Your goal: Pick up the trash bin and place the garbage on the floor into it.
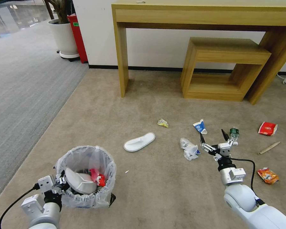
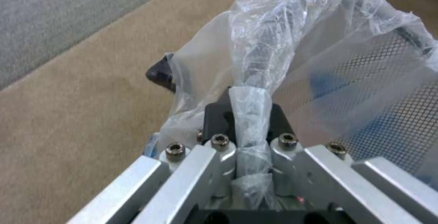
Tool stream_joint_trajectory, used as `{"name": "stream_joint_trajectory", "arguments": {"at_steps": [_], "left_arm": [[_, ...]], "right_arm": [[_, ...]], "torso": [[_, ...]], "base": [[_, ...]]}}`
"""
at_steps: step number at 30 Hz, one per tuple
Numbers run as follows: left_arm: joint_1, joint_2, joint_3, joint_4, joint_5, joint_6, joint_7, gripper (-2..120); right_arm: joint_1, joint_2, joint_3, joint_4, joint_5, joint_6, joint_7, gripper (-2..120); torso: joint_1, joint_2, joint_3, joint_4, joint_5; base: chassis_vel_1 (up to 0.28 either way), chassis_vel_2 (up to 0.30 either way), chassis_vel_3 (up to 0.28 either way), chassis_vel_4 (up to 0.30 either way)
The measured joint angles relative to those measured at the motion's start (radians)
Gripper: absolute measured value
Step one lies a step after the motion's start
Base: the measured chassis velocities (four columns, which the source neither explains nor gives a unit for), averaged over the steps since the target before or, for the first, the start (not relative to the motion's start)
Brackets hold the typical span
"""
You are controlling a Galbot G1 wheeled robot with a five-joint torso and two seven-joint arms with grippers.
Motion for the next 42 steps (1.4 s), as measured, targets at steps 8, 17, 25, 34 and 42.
{"name": "stream_joint_trajectory", "arguments": {"at_steps": [8,17,25,34,42], "left_arm": [[-0.010,0.003,-0.020,-0.002,-0.008,0.000,-0.001,3],[-0.021,0.009,-0.045,0.009,-0.025,0.000,-0.003,3],[-0.020,0.016,-0.055,0.009,-0.037,0.000,-0.006,3],[-0.024,0.012,-0.052,0.010,-0.036,0.000,-0.006,3],[-0.025,0.012,-0.053,0.011,-0.035,0.001,-0.006,3]], "right_arm": [[-0.009,0.002,-0.001,0.009,-0.010,-0.001,0.000,98],[-0.022,-0.003,0.009,0.009,-0.009,0.008,-0.001,98],[-0.015,0.001,0.000,0.012,0.003,0.008,-0.003,98],[-0.013,-0.003,-0.001,0.010,0.006,0.008,-0.006,98],[-0.003,-0.003,-0.006,0.005,0.009,0.006,-0.007,98]], "torso": [[0.000,0.000,0.000,0.0001,0.0000],[0.000,0.000,0.000,0.0000,-0.0002],[0.000,0.000,0.000,0.0000,-0.0001],[0.000,0.000,0.000,0.0000,-0.0001],[0.000,0.000,0.000,0.0000,0.0000]], "base": [[-0.115,0.117,0.122,-0.110],[-0.096,0.107,0.094,-0.100],[-0.014,0.026,0.019,-0.024],[-0.021,0.016,0.017,-0.015],[-0.018,0.025,0.019,-0.015]]}}
